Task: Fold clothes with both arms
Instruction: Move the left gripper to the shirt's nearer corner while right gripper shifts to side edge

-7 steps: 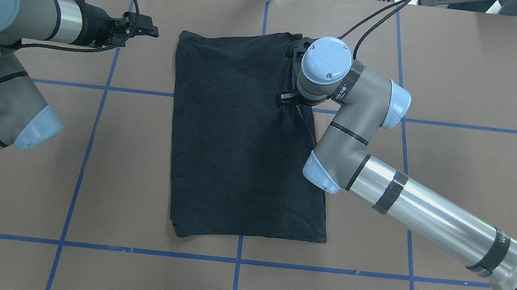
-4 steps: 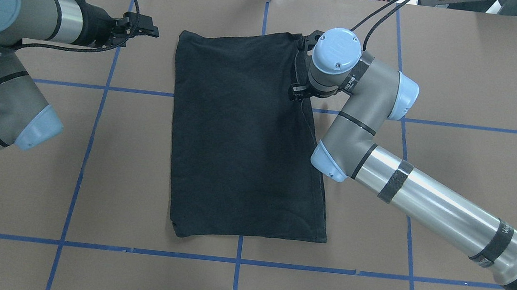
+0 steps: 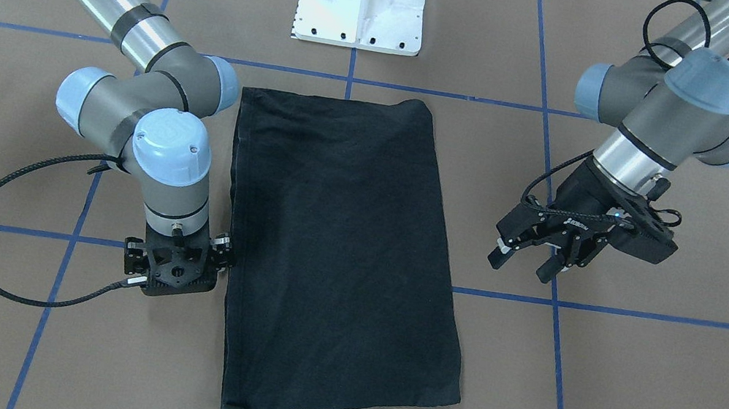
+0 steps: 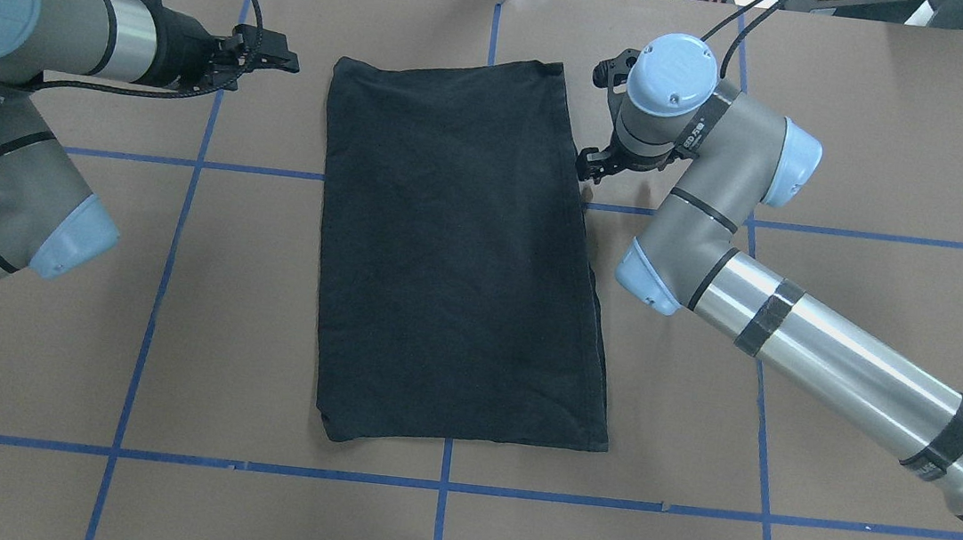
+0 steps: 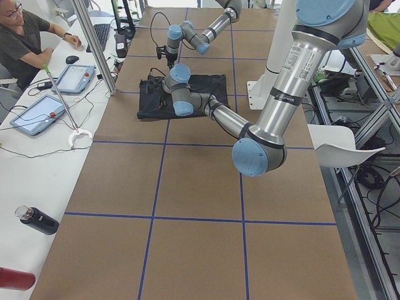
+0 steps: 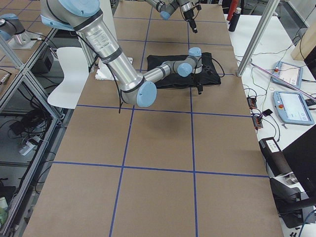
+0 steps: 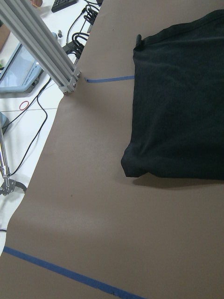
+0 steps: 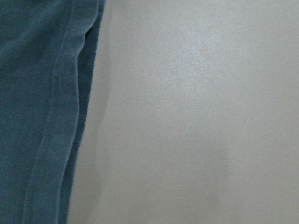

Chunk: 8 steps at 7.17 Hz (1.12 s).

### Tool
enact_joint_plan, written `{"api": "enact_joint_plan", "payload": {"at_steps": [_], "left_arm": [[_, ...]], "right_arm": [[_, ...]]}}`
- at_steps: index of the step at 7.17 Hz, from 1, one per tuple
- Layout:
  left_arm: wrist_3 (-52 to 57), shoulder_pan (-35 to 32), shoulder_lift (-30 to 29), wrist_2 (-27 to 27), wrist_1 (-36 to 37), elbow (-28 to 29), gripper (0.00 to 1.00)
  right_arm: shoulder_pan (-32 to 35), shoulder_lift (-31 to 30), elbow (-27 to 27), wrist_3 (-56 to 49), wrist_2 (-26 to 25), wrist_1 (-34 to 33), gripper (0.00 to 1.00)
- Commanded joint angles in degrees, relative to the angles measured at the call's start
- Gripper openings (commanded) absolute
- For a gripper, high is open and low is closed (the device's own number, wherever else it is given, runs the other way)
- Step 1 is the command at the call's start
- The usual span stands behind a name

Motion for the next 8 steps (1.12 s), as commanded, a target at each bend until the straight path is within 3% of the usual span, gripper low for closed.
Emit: {"api": "enact_joint_plan", "payload": {"at_steps": [1, 3, 4, 6, 8], "left_arm": [[-0.1, 0.0, -0.1, -0.1, 0.0, -0.2, 1.00], [-0.4, 0.0, 0.0, -0.5, -0.2, -1.3, 1.00], [-0.7, 0.0, 0.6, -3.4, -0.5, -2.9, 1.00], [-8.0, 1.5, 1.6, -6.1, -2.6, -6.9, 1.00], [-15.9, 7.8, 4.6, -3.2, -8.5, -7.9, 1.00]], "right_arm": [[2.3, 0.0, 2.1, -0.4, 7.2, 0.2, 0.99], [2.5, -4.3, 9.5, 1.2, 8.6, -0.5, 0.99], [2.4, -7.8, 15.5, 3.0, 8.9, -0.6, 0.99], [0.1, -14.0, 26.7, 15.6, 11.9, 0.1, 0.99], [-2.1, -15.8, 32.5, 26.6, 12.0, 0.2, 0.99]]}}
